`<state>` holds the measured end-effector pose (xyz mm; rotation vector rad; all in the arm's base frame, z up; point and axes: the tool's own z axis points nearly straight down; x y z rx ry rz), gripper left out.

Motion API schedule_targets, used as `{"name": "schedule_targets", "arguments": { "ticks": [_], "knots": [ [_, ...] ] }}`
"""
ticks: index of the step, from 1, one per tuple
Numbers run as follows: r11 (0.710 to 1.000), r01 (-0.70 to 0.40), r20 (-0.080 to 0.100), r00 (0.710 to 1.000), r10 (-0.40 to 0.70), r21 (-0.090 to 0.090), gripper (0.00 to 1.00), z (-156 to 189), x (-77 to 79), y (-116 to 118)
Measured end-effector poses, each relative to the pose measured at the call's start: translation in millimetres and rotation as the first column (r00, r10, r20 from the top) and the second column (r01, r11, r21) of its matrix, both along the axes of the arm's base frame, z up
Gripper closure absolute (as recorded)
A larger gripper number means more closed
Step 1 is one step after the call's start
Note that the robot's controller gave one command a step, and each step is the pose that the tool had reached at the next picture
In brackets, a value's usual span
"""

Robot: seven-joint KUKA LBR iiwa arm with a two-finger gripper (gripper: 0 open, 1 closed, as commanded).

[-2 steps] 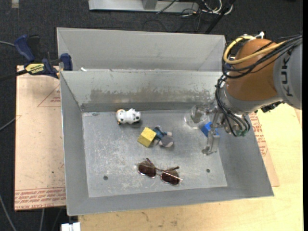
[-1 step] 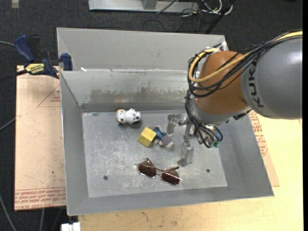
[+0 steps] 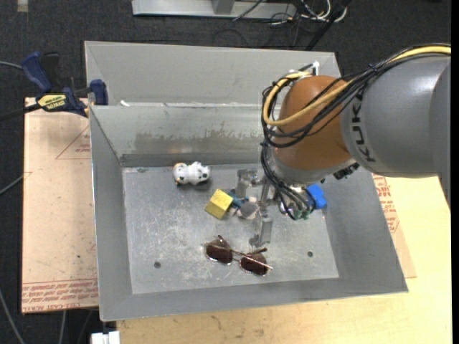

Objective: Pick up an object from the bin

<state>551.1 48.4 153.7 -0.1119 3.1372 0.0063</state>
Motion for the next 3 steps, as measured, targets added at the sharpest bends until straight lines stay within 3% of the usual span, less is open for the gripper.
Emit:
{"name": "schedule_targets", "arguments": {
  "ticks": [1, 2, 3],
  "knots": [
    [0.999, 0.038, 0.01, 0.999, -0.038, -0.003, 0.0, -37, -18.0, -12],
    [1.0, 0.023, -0.003, 1.0, -0.023, -0.003, 1.0, -84, -57.1, -6],
    [1.0, 0.023, -0.003, 1.0, -0.023, -0.004, 1.0, -84, -57.1, -6]
  ]
}}
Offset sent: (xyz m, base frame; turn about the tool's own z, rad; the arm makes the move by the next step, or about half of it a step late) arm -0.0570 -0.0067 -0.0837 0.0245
